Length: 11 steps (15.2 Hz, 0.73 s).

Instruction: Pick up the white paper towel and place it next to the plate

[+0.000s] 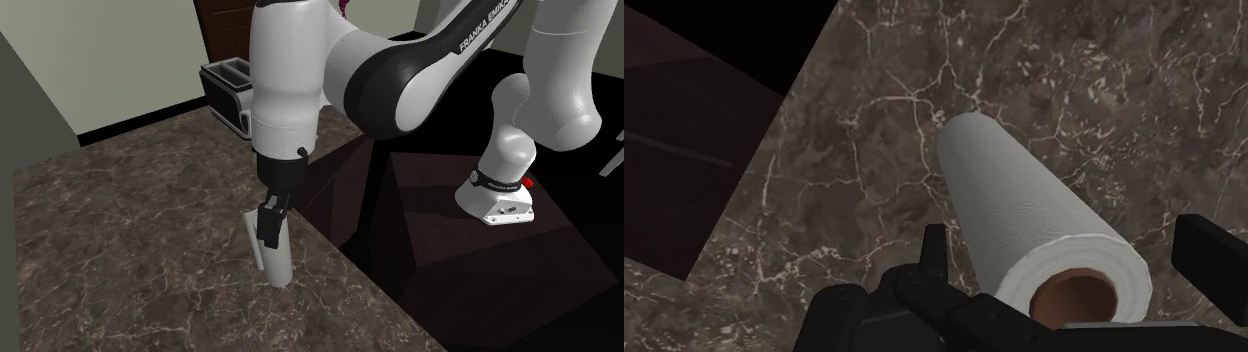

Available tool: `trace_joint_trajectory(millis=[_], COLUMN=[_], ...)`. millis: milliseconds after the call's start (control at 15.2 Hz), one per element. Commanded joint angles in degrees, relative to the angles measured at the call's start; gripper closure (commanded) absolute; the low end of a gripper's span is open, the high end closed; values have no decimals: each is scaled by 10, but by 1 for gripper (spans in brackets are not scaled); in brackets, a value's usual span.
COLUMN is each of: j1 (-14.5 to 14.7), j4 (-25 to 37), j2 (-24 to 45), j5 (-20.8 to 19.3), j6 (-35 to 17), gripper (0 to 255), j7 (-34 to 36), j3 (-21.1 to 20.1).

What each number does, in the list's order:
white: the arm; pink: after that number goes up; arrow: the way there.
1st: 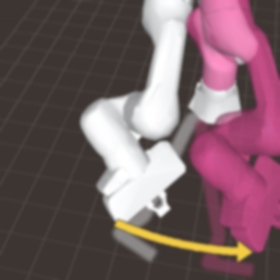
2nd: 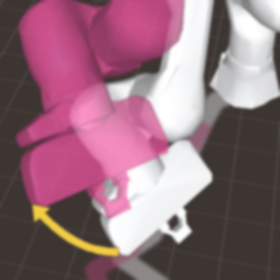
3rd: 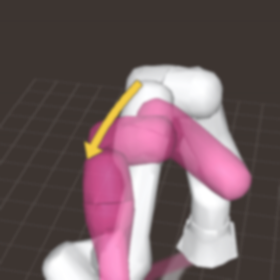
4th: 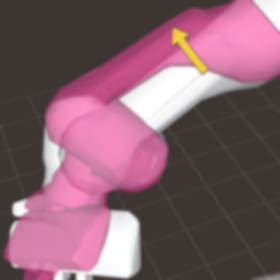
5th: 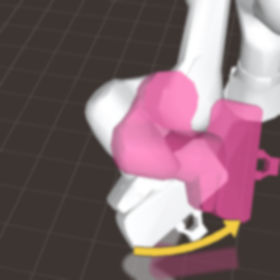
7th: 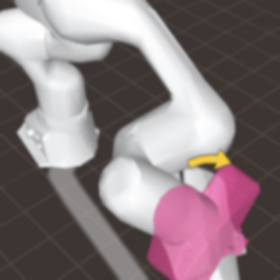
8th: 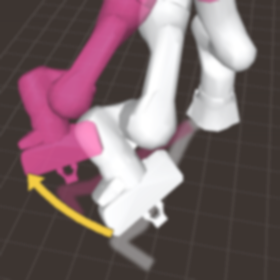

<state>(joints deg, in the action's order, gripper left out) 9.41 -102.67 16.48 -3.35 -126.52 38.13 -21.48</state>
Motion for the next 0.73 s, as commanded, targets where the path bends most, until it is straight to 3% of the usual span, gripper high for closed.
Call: trace_joint_trajectory(millis=[0, 660], j1=[0, 0], j4=[0, 4], j2=[0, -3], j5=[0, 1], j6=[0, 7], gripper=[255, 255], j7=[0, -1], j3=[0, 0])
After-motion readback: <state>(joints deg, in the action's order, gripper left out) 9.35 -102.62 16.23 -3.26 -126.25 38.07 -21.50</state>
